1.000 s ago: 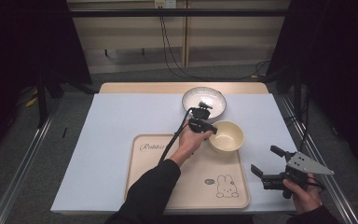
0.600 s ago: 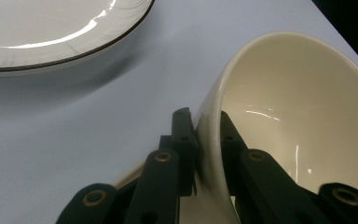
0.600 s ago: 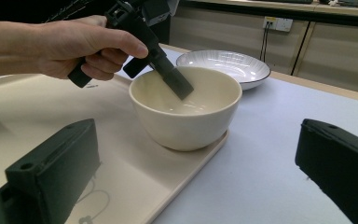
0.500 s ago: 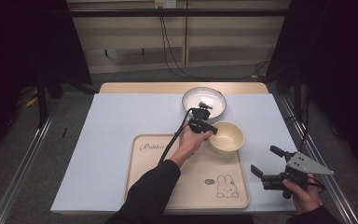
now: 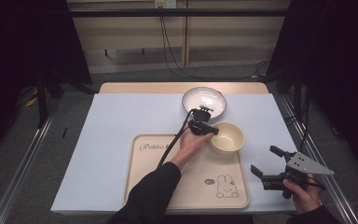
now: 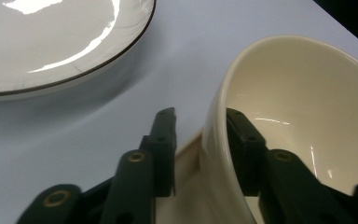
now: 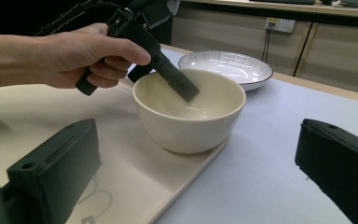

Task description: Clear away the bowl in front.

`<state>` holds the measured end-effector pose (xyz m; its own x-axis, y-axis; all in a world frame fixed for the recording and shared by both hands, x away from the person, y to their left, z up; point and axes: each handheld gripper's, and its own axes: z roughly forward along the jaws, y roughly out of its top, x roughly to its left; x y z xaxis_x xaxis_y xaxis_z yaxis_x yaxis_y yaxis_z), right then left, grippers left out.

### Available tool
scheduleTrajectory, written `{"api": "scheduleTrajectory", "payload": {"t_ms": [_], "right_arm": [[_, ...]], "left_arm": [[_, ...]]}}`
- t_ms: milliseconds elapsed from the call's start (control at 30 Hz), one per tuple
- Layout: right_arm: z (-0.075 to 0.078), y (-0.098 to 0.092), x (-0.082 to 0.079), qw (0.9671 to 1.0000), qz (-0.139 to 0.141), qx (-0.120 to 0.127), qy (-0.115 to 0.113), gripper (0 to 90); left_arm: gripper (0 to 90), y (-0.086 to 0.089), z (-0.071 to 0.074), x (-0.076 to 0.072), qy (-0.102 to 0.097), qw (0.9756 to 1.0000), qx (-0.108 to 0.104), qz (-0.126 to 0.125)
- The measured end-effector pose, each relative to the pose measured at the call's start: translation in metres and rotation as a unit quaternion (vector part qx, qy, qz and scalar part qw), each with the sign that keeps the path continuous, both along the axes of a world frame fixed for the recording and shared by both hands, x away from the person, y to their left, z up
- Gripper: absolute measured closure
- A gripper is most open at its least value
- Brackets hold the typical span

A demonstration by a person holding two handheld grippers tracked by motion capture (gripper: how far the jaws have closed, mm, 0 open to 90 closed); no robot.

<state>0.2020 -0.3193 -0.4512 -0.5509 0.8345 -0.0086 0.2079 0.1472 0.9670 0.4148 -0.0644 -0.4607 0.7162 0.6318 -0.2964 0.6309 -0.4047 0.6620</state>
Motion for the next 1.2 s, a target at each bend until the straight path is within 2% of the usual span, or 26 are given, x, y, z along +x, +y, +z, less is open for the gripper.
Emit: {"api": "scheduleTrajectory", "payload": {"t_ms": [33,67,167,200,233,267,333,433,467,567,600,633,667,733,767,867,900,933,1033,1067,1100,1133,1200], "right_arm": [[0.0,0.0,0.0,1.0,0.001,0.0,-0.001,0.0],[0.0,0.0,0.0,1.0,0.001,0.0,0.001,0.0],[0.0,0.0,0.0,1.0,-0.001,0.001,0.001,0.0],[0.0,0.0,0.0,1.0,0.0,0.001,-0.001,0.0],[0.0,0.0,0.0,1.0,0.0,0.001,-0.001,0.0],[0.0,0.0,0.0,1.0,-0.001,0.001,-0.001,0.0],[0.0,0.0,0.0,1.0,-0.001,0.001,-0.001,0.0],[0.0,0.0,0.0,1.0,-0.002,0.0,-0.001,0.0],[0.0,0.0,0.0,1.0,-0.001,0.001,0.0,0.0],[0.0,0.0,0.0,1.0,0.003,-0.001,-0.001,0.0],[0.0,0.0,0.0,1.0,0.003,-0.001,-0.001,0.0],[0.0,0.0,0.0,1.0,0.001,-0.001,-0.002,0.0],[0.0,0.0,0.0,1.0,0.001,-0.001,0.0,0.0],[0.0,0.0,0.0,1.0,0.0,-0.001,-0.001,0.0],[0.0,0.0,0.0,1.0,0.001,0.0,-0.001,0.0],[0.0,0.0,0.0,1.0,0.0,-0.002,-0.004,0.0],[0.0,0.0,0.0,1.0,0.0,-0.002,-0.004,0.0],[0.0,0.0,0.0,1.0,0.001,0.0,-0.002,0.0],[0.0,-0.001,0.0,1.0,0.003,0.0,0.0,0.0],[0.0,-0.001,0.0,1.0,0.004,-0.001,0.0,0.0],[0.0,-0.001,0.0,1.0,0.004,-0.001,0.0,0.0],[0.0,-0.001,0.0,1.0,-0.002,-0.001,-0.002,0.0],[0.0,-0.001,0.0,1.0,-0.004,-0.003,-0.004,0.0]], "left_arm": [[57.6,0.001,0.0,0.0,-0.004,1.0,0.002,-0.001],[54.4,0.002,0.001,0.0,-0.017,0.9998,-0.007,0.006],[46.9,0.004,0.002,0.0,-0.027,0.9996,-0.009,0.009],[33.7,0.004,0.003,0.0,-0.03,0.9995,-0.006,0.009],[33.7,0.004,0.003,0.0,-0.032,0.9993,-0.009,0.015],[24.3,0.006,0.004,-0.001,-0.041,0.999,-0.008,0.015],[16.3,0.006,0.004,-0.001,-0.045,0.9988,-0.008,0.018],[13.1,0.009,0.008,-0.001,-0.055,0.9982,0.01,0.023],[11.6,0.01,0.009,-0.002,-0.054,0.9982,0.008,0.024],[4.7,0.015,0.012,-0.002,-0.058,0.9979,0.001,0.03],[4.7,0.016,0.013,-0.003,-0.06,0.9972,-0.017,0.04],[5.0,0.02,0.015,-0.003,-0.064,0.9974,-0.01,0.031],[3.3,0.021,0.015,-0.004,-0.065,0.997,-0.026,0.032],[3.4,0.026,0.018,-0.004,-0.064,0.9969,-0.025,0.039],[3.3,0.029,0.019,-0.004,-0.061,0.9967,-0.033,0.042],[2.6,0.038,0.024,-0.008,-0.079,0.995,-0.041,0.045],[2.6,0.041,0.026,-0.009,-0.084,0.9951,-0.036,0.039],[2.6,0.045,0.027,-0.01,-0.086,0.9946,-0.045,0.038],[2.5,0.052,0.031,-0.014,-0.095,0.9935,-0.046,0.044],[2.5,0.056,0.033,-0.017,-0.11,0.9922,-0.039,0.043],[2.4,0.057,0.033,-0.018,-0.115,0.9914,-0.041,0.046],[2.4,0.06,0.034,-0.02,-0.126,0.9905,-0.031,0.046],[2.8,0.066,0.036,-0.024,-0.152,0.9863,-0.025,0.06]]}}
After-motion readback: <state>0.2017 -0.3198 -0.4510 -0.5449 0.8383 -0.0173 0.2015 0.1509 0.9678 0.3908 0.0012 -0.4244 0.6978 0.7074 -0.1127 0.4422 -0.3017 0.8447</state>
